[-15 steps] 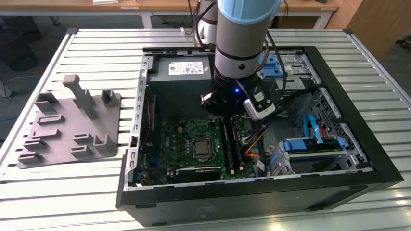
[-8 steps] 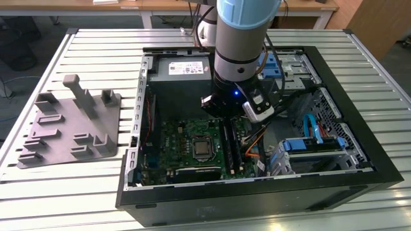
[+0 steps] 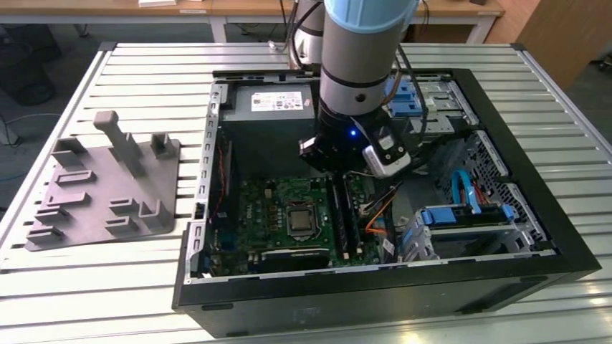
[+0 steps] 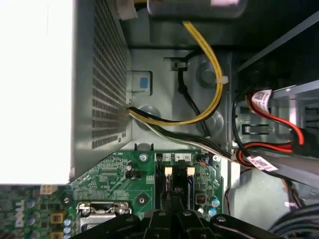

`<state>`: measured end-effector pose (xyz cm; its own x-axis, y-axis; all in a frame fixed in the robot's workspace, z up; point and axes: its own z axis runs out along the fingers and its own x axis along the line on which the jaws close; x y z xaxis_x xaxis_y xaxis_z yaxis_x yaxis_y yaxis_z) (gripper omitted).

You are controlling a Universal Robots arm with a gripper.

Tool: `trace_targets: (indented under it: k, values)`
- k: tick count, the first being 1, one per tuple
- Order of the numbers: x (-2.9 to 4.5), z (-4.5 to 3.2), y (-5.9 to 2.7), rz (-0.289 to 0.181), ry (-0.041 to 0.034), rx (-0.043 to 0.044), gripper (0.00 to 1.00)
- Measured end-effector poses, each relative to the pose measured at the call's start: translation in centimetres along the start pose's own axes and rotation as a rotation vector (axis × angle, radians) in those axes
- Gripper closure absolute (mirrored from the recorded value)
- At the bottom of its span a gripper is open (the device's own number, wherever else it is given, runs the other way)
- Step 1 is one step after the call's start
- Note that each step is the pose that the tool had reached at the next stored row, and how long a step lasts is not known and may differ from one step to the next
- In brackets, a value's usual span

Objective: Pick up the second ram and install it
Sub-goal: 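Press down the second ram until it locks into place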

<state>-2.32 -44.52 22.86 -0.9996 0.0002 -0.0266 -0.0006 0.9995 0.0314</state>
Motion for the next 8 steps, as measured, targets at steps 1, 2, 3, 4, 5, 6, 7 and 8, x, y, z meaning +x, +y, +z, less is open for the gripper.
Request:
trace_targets:
  k: [1, 2, 3, 4, 5, 6, 7, 8]
  values:
    - [0.01, 0.01, -0.1, 0.0, -0.0002, -0.0004, 0.9]
    - [0.01, -0.02, -0.43, 0.0, 0.0, 0.0002, 0.9]
    - [0.0, -0.03, -0.84, 0.0, 0.0, 0.0001, 0.9]
    - [0.0, -0.03, -1.3, 0.0, 0.0, -0.0001, 0.9]
    - [0.0, -0.06, -1.75, 0.0, 0.0001, 0.0003, 0.9]
    - [0.0, -0.06, -2.2, 0.0, 0.0001, 0.0002, 0.9]
    - [0.0, -0.05, -2.65, 0.0, 0.0, 0.0001, 0.9]
    - [0.0, -0.06, -3.1, 0.0, 0.0001, 0.0003, 0.9]
